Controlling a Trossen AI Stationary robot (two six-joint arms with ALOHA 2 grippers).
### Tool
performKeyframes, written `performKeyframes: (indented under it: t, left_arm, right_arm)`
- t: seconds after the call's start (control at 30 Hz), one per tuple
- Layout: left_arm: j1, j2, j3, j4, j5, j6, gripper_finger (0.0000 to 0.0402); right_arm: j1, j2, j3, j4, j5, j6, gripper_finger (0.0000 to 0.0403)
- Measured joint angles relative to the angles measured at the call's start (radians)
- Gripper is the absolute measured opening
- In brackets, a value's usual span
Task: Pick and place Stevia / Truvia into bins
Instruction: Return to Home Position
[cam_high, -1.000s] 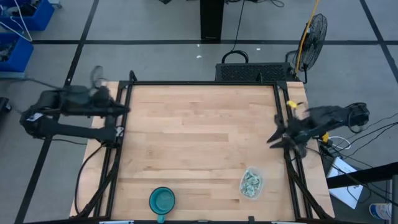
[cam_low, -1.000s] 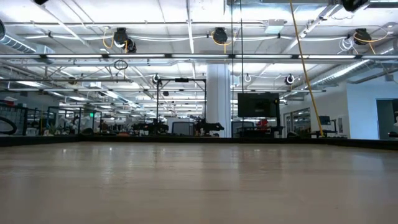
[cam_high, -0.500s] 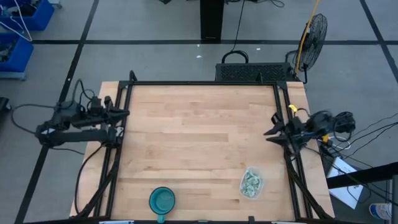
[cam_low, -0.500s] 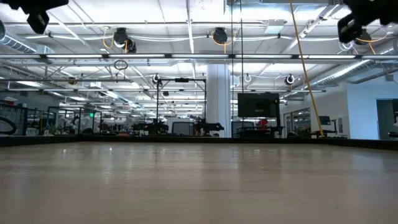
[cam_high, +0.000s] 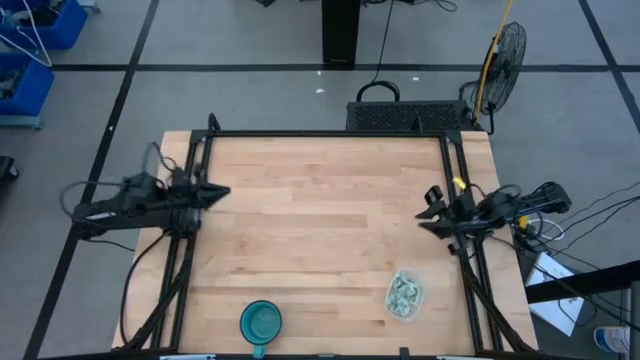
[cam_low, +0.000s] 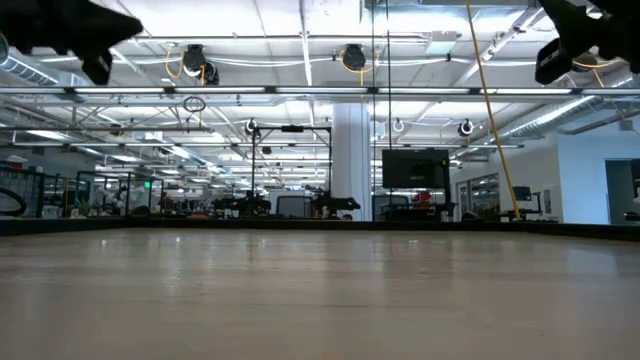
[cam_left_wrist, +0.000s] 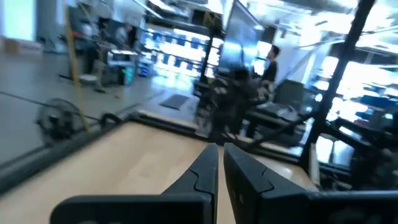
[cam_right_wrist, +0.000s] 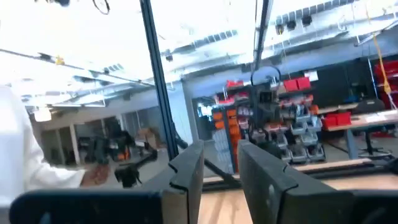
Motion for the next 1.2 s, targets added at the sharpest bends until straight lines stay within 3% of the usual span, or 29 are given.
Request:
performKeyframes:
  t: [0.3,0.73,1.2]
  left_arm:
    - [0.000,0.005,-0.311,0.434,0.085,-0.037,0.0031]
    - [0.000,0.017,-0.314,0.238,0.061,-0.070,0.0031]
    - [0.000,0.046,-0.314,0.246,0.037,-0.041,0.0031]
  right_arm:
    - [0.000,0.017,-0.001,0.002,-0.001,0.024,0.0091]
    - [0.000,0.016,-0.003,-0.017,-0.001,-0.061,0.0091]
    - [0.000,0.016,-0.004,-0.017,-0.002,-0.062,0.0091]
